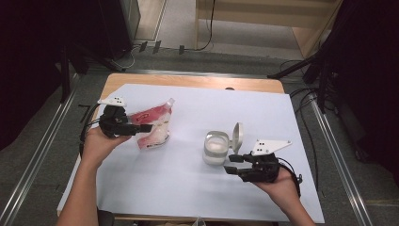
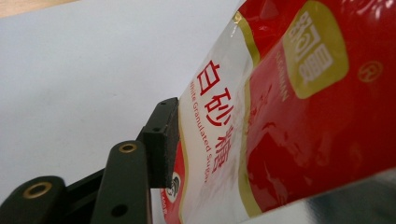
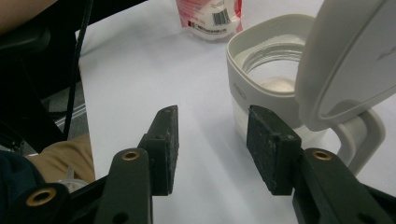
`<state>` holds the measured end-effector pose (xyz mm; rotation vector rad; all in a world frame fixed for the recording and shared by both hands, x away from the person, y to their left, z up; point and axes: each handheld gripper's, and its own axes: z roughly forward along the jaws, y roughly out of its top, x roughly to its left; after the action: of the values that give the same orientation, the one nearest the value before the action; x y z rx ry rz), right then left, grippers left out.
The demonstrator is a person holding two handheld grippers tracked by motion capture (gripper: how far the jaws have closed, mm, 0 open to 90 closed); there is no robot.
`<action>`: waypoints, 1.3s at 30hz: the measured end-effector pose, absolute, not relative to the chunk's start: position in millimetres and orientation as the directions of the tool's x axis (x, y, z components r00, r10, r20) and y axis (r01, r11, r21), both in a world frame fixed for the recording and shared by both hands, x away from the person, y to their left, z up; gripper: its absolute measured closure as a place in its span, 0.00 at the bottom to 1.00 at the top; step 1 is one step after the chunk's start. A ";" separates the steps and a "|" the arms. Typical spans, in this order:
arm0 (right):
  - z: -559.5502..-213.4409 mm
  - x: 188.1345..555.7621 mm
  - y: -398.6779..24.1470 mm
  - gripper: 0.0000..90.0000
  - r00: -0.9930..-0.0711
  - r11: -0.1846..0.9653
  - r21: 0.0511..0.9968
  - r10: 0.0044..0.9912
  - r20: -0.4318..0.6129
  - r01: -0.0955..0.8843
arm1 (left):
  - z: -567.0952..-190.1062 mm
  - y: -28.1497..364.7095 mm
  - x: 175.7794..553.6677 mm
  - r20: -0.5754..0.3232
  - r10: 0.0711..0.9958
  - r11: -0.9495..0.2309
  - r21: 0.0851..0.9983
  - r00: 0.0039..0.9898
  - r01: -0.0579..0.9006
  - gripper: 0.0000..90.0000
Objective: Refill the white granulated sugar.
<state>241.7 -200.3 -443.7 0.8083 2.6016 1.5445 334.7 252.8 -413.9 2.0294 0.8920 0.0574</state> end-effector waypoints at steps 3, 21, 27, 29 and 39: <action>-442.1 242.3 -203.1 0.61 -0.864 0.378 0.823 0.441 0.242 0.424 | -413.7 252.5 333.9 -0.266 0.613 -0.365 0.740 0.744 0.565 0.51; -433.5 245.9 -223.0 0.74 -0.848 0.374 0.815 0.472 0.242 0.442 | -415.4 259.2 321.0 -0.247 0.615 -0.396 0.724 0.749 0.564 0.47; -430.4 247.0 -231.1 0.86 -0.834 0.364 0.801 0.478 0.276 0.474 | -417.4 263.5 313.5 -0.245 0.618 -0.398 0.721 0.747 0.567 0.46; -429.6 248.2 -233.8 0.91 -0.831 0.362 0.800 0.480 0.281 0.479 | -417.8 265.2 312.2 -0.247 0.616 -0.399 0.721 0.748 0.566 0.46; -425.3 261.2 -246.4 1.00 -0.784 0.309 0.800 0.546 0.294 0.515 | -421.5 272.3 307.1 -0.244 0.627 -0.394 0.720 0.740 0.572 0.46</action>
<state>261.2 -246.4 -425.3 1.0196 2.5149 1.5176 307.1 272.3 -421.5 2.0935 0.9017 0.0838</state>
